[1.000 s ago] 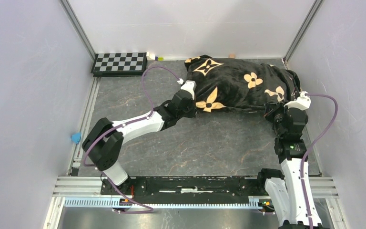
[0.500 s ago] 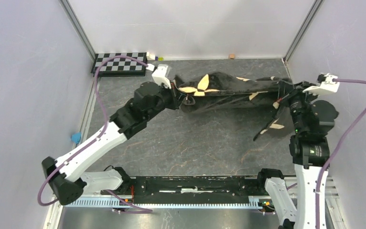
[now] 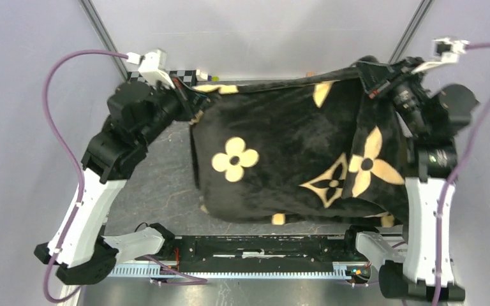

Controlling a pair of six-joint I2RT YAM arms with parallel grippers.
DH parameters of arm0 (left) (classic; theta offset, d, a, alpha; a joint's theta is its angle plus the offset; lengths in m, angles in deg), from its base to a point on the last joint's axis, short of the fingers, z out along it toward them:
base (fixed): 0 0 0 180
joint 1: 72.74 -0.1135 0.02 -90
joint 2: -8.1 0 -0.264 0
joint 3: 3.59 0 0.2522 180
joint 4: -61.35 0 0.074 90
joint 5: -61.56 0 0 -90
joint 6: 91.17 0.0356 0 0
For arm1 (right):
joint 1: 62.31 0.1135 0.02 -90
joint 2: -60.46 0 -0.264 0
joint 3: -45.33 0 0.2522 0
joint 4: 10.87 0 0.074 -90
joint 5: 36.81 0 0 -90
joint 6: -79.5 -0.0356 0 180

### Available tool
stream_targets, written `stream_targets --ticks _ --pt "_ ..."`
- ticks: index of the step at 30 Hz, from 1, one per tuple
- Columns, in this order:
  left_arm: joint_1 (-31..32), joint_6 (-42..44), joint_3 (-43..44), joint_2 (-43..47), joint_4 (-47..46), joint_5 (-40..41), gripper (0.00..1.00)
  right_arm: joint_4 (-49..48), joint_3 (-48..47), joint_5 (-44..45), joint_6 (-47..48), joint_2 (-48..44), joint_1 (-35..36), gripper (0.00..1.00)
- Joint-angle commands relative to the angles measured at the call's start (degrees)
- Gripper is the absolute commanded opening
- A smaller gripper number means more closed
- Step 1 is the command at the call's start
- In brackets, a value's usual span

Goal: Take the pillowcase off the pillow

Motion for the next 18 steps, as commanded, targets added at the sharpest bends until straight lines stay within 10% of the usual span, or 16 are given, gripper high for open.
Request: stream_targets --ticks 1,3,8,18 --pt "-19.8 0.0 4.0 -5.7 6.4 -5.1 0.02 -11.4 6.5 -6.3 -9.0 11.2 -0.2 0.51" --pt "-25.0 -1.6 1.9 -8.3 5.1 -7.0 0.02 -5.8 4.6 -5.0 -4.4 15.5 0.2 0.75" --pt "-28.7 -3.9 -2.5 -15.2 -0.7 -9.8 0.02 -1.5 11.7 -0.4 7.1 11.8 2.3 0.97" --pt "-28.8 -5.9 -2.3 -23.4 -5.8 -9.7 0.02 3.0 31.8 10.2 17.9 1.9 9.9 0.98"
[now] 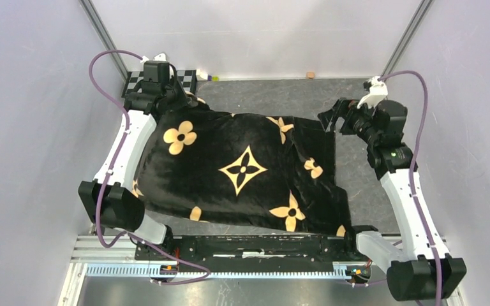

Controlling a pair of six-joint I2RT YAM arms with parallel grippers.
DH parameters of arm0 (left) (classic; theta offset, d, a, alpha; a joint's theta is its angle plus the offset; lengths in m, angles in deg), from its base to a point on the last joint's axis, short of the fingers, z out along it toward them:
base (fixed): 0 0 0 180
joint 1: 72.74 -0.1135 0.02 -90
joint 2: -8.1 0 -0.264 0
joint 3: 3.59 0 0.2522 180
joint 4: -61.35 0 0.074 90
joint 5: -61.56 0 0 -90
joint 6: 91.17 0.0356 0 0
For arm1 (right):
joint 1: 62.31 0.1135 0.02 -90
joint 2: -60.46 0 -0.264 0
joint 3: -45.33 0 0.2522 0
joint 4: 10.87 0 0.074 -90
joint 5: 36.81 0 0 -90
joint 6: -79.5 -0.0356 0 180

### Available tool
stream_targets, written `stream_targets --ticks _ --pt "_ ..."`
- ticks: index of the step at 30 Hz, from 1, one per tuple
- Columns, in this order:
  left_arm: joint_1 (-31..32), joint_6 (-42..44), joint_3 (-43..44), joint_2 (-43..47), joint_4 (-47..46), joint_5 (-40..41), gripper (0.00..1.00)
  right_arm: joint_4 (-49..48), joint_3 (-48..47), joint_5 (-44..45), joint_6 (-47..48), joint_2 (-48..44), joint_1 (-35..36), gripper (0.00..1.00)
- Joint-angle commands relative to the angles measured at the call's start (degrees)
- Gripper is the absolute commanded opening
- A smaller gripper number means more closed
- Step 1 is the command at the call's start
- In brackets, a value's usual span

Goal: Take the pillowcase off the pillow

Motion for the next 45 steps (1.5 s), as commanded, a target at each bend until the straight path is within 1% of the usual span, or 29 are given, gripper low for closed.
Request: stream_targets --ticks 1,2,3,4,5,6,7,8,9,13,16,18,22,24,28,31,32,34,36,38,40,41,43,44,45 --pt "0.3 -4.3 2.1 0.9 -5.8 -2.2 0.02 0.0 8.6 6.7 5.3 -2.9 3.5 0.98" --pt "0.3 -4.7 1.8 1.1 -6.0 -1.8 0.04 -0.7 11.4 7.6 4.7 -3.9 4.0 0.98" --pt "0.3 -4.8 1.7 1.5 -5.8 -1.5 0.13 -1.7 13.7 8.1 3.9 -4.5 4.2 0.98" --pt "0.3 -4.6 1.7 2.0 -5.6 -0.1 0.25 -3.7 17.0 8.2 2.2 -5.9 4.3 0.98" --pt "0.3 -4.5 1.9 2.3 -5.0 0.6 0.43 -5.9 20.5 8.1 0.2 -7.1 4.3 0.98" --pt "0.3 -4.6 2.2 2.8 -3.8 2.0 0.66 -8.7 23.2 7.4 -0.8 -8.0 4.3 0.98" --pt "0.5 -4.6 2.3 3.5 -3.0 3.2 0.81 -10.6 25.8 6.0 -1.4 -8.6 4.3 0.97" --pt "0.5 -4.3 1.9 4.5 -2.5 4.3 0.86 -11.3 27.3 5.0 -1.7 -8.8 4.3 0.97" --pt "0.7 -3.8 1.5 5.8 -2.0 5.3 0.95 -11.7 28.5 4.5 -1.8 -8.7 4.3 0.96" --pt "1.7 -1.9 -1.3 11.1 0.0 9.4 0.98 -11.1 31.2 5.5 -0.1 -6.9 4.4 0.95" --pt "4.1 -0.8 -5.2 15.4 0.2 8.7 0.98 -12.1 33.8 7.5 0.4 -6.0 4.3 0.96" --pt "7.3 0.1 -8.0 17.3 0.4 8.3 0.98 -12.9 35.2 8.5 0.5 -5.4 4.4 0.96" --pt "17.0 1.1 -13.7 19.2 2.0 11.1 0.98 -13.3 36.5 10.6 1.6 -3.4 5.4 0.91" --pt "19.3 0.1 -17.5 20.5 1.8 10.8 0.98 -13.0 36.6 12.3 1.9 -2.2 6.5 0.89" --pt "19.4 -4.9 -28.0 25.5 -1.0 10.0 0.97 -13.9 37.4 15.6 1.9 -0.5 8.6 0.85" --pt "19.4 -6.9 -34.2 28.5 -2.7 9.0 0.98 -14.8 37.9 17.4 2.2 1.1 9.8 0.74" --pt "19.3 -7.7 -35.9 29.0 -2.8 9.2 0.98 -14.8 37.8 18.4 2.4 1.5 10.2 0.68" --pt "19.1 -8.8 -38.7 29.2 -3.2 10.0 1.00 -14.3 37.7 23.8 2.6 1.7 11.7 0.63" --pt "17.3 -10.3 -41.7 29.3 -4.4 9.5 1.00 -15.2 38.5 26.7 2.8 1.0 13.3 0.54" --pt "14.7 -12.1 -44.9 29.3 -6.4 5.9 0.99 -16.3 39.2 26.9 2.9 0.6 14.0 0.41" --pt "12.6 -14.4 -47.6 29.4 -9.8 2.7 0.99 -16.5 39.4 26.6 2.9 0.8 14.9 0.29" --pt "12.2 -15.7 -48.8 29.2 -10.9 2.2 0.99 -16.6 39.4 26.4 2.9 1.2 15.4 0.25" --pt "12.1 -17.7 -51.0 29.0 -13.6 2.6 0.99 -16.0 39.3 25.7 3.2 1.7 16.4 0.10" --pt "12.0 -18.7 -52.2 28.8 -15.0 3.2 0.99 -15.5 39.2 25.1 3.2 1.8 16.9 0.01" --pt "12.1 -19.8 -53.2 28.3 -16.1 3.9 0.99 -14.7 39.1 24.8 3.2 1.7 17.6 0.00"
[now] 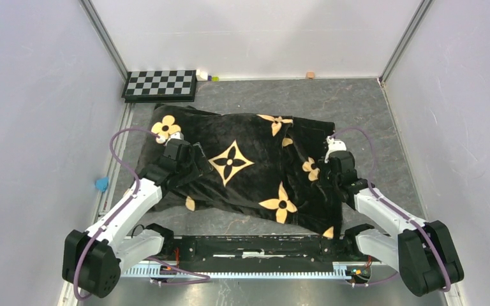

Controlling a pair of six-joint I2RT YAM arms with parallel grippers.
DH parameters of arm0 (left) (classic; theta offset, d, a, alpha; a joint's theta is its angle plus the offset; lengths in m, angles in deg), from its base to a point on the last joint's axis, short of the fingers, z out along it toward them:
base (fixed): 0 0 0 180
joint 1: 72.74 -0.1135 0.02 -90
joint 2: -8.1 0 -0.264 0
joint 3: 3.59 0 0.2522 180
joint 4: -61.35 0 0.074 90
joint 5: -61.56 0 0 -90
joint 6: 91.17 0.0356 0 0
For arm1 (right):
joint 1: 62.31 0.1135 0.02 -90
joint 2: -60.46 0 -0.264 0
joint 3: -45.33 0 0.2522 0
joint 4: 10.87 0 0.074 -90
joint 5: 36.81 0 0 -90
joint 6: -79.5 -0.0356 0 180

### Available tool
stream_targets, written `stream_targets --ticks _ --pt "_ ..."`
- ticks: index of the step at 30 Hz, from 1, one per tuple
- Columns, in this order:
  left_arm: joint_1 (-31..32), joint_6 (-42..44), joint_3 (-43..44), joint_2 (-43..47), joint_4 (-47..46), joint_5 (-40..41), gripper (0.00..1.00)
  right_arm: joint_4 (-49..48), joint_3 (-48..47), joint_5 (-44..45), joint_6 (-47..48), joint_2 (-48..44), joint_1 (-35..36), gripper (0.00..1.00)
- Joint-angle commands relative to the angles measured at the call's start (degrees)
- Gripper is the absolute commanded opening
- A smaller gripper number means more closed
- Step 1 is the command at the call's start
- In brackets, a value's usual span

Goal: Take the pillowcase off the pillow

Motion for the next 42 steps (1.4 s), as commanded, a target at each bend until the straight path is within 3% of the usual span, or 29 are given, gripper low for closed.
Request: stream_targets --ticks 1,6,13,14,15,16,17,19,22,27,32,35,38,42 --pt "-0.3 -8.4 -3.9 -1.1 -9.8 0.1 0.99 0.0 0.2 0.3 0.4 -0.4 2.5 0.00" --pt "-0.3 -11.6 -5.4 -8.3 -17.8 2.3 0.98 4.6 2.8 -0.7 -1.2 -8.3 6.2 0.00" --pt "-0.8 -9.2 3.1 -21.7 -24.2 9.1 0.98 14.1 3.4 -2.6 -2.8 -20.7 7.5 0.00" --pt "-0.8 -8.2 4.4 -22.7 -24.8 10.0 0.98 15.0 3.0 -2.0 -2.5 -21.8 7.5 0.07" --pt "-0.8 -6.7 5.7 -23.3 -25.1 11.0 0.98 15.5 2.7 -1.3 -2.4 -22.6 7.5 0.25" --pt "-0.8 -4.6 6.8 -23.5 -25.4 11.5 0.98 15.4 2.8 -0.9 -2.3 -23.3 7.5 0.58" --pt "-0.8 -1.6 7.9 -23.3 -25.8 11.3 0.99 15.1 2.8 -0.6 -2.6 -23.8 7.5 0.84" --pt "-0.7 6.4 8.8 -20.7 -27.1 8.6 0.99 13.7 3.0 0.2 -3.5 -23.3 7.5 0.98" --pt "1.2 9.8 7.7 -13.0 -25.1 12.7 0.99 11.1 2.7 1.8 -3.7 -20.1 7.5 0.98" --pt "9.0 7.2 7.9 -2.9 -17.0 18.9 1.00 9.6 -2.8 7.2 -1.7 -8.6 7.6 0.98" --pt "18.1 5.7 11.5 -1.7 -10.7 22.0 1.00 8.9 -7.8 11.4 -0.3 3.7 7.5 0.98" --pt "23.2 7.1 15.5 -3.8 -6.8 25.6 1.00 6.9 -7.3 9.6 -0.3 8.7 7.5 0.98" --pt "24.7 8.6 18.0 -5.4 -5.5 24.0 1.00 5.0 -5.6 5.5 -0.8 10.5 7.6 0.97" --pt "24.7 12.3 18.4 -6.2 -7.8 15.9 1.00 5.1 -3.0 1.4 -1.2 9.5 9.0 0.91"
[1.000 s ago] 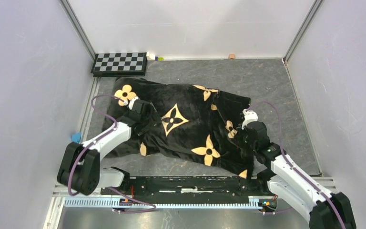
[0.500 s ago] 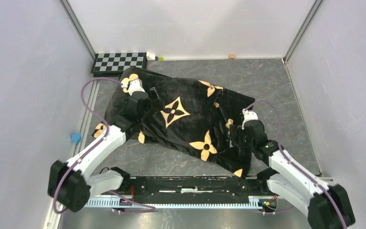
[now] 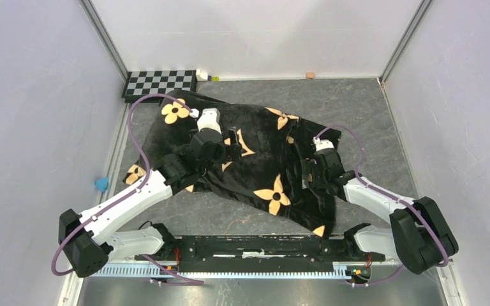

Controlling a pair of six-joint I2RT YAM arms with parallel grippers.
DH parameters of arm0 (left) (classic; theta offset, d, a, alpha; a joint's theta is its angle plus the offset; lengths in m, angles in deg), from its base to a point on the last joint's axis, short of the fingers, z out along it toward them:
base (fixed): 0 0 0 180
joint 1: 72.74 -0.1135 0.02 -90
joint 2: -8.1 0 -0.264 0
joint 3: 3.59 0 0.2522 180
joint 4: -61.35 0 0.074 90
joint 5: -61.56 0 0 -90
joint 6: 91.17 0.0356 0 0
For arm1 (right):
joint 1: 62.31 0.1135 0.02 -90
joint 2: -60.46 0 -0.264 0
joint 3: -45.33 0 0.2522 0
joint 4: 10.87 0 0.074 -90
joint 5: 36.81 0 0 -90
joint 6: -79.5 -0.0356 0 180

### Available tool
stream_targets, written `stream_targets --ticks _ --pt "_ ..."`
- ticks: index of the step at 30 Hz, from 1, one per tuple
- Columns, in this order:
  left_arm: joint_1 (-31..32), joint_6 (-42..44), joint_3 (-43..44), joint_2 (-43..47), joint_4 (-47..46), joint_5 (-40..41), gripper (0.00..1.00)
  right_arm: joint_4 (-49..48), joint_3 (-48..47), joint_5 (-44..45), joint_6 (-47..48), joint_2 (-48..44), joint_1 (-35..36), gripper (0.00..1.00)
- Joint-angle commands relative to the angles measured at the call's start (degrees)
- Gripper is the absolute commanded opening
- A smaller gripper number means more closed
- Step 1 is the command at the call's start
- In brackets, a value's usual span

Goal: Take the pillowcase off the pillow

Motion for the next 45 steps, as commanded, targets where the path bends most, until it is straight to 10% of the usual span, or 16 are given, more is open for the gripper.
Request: stream_targets --ticks 1,13,21,34,45 --pt "0.0 5.4 2.7 -0.7 -0.1 -5.5 1.00 -0.5 3.6 -5.1 -0.7 -1.1 2.3 0.90" --pt "3.4 10.3 9.5 -4.8 7.7 -3.4 1.00 0.7 12.6 -7.6 -14.9 -9.1 28.5 0.87" --pt "8.3 11.4 11.8 -5.7 9.1 -1.8 1.00 4.0 -0.2 -7.1 -15.9 -6.3 48.4 0.88" --pt "17.5 14.8 15.6 -10.7 13.5 3.9 0.99 21.4 -4.8 26.7 -19.0 -22.8 47.0 0.93" --pt "21.9 13.0 22.0 -22.0 16.3 7.1 0.93 -1.4 10.8 13.9 -19.1 -19.1 40.1 0.93"
